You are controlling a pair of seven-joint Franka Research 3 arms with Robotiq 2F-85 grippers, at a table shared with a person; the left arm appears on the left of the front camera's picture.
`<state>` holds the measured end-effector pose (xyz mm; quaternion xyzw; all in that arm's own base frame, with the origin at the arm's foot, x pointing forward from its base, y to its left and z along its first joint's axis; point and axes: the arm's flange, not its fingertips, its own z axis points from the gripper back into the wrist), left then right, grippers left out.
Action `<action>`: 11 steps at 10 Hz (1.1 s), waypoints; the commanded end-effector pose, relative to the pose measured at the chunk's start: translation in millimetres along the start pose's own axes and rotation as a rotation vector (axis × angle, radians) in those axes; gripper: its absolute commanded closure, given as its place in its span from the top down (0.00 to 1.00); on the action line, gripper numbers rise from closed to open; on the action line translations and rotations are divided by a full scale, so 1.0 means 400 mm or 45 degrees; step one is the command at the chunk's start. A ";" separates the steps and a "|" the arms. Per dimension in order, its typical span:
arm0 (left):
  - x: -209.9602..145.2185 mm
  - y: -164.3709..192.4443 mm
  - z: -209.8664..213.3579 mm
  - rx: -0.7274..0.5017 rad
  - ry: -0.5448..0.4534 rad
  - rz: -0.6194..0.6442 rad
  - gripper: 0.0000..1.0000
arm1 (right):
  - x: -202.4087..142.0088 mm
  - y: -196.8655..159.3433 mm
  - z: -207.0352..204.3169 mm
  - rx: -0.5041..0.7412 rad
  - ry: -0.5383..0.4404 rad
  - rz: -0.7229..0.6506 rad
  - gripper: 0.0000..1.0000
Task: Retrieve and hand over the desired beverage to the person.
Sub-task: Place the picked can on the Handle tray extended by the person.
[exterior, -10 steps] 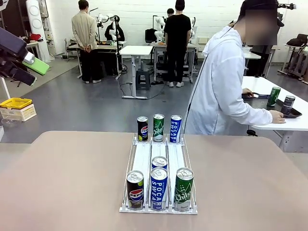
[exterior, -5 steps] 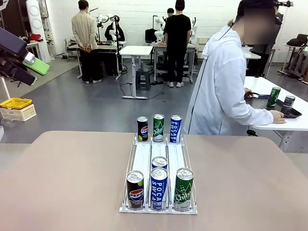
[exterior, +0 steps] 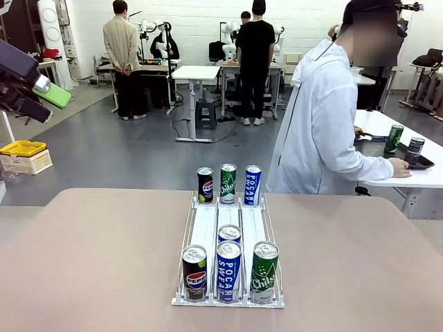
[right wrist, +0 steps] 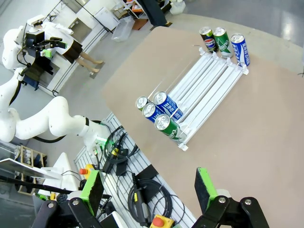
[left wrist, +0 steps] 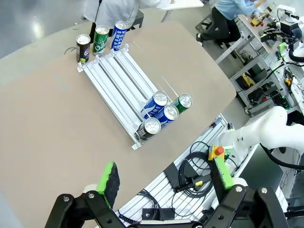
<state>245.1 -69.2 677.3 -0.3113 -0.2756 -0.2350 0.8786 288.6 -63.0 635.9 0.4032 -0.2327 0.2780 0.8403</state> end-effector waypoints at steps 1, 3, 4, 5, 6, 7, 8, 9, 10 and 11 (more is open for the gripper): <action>0.000 -0.005 0.000 -0.011 -0.006 0.011 1.00 | 0.005 -0.001 -0.002 0.043 -0.029 0.019 1.00; 0.000 -0.005 0.000 -0.011 -0.006 0.011 1.00 | 0.005 -0.001 -0.002 0.043 -0.029 0.019 1.00; 0.000 -0.005 0.000 -0.011 -0.006 0.011 1.00 | 0.005 -0.001 -0.002 0.043 -0.029 0.019 1.00; 0.000 -0.005 0.000 -0.011 -0.006 0.011 1.00 | 0.005 -0.001 -0.002 0.043 -0.029 0.019 1.00; 0.000 -0.005 0.000 -0.011 -0.006 0.011 1.00 | 0.005 -0.001 -0.002 0.043 -0.029 0.019 1.00; 0.000 -0.005 0.000 -0.011 -0.006 0.011 1.00 | 0.005 -0.001 -0.002 0.043 -0.029 0.019 1.00; 0.000 -0.005 0.000 -0.011 -0.006 0.011 1.00 | 0.005 -0.001 -0.002 0.043 -0.029 0.019 1.00; 0.000 -0.005 0.000 -0.011 -0.006 0.011 1.00 | 0.005 -0.001 -0.002 0.043 -0.029 0.019 1.00; 0.000 -0.005 0.000 -0.011 -0.006 0.011 1.00 | 0.005 -0.001 -0.002 0.043 -0.029 0.019 1.00; 0.000 -0.005 0.000 -0.011 -0.006 0.011 1.00 | 0.005 -0.001 -0.002 0.043 -0.029 0.019 1.00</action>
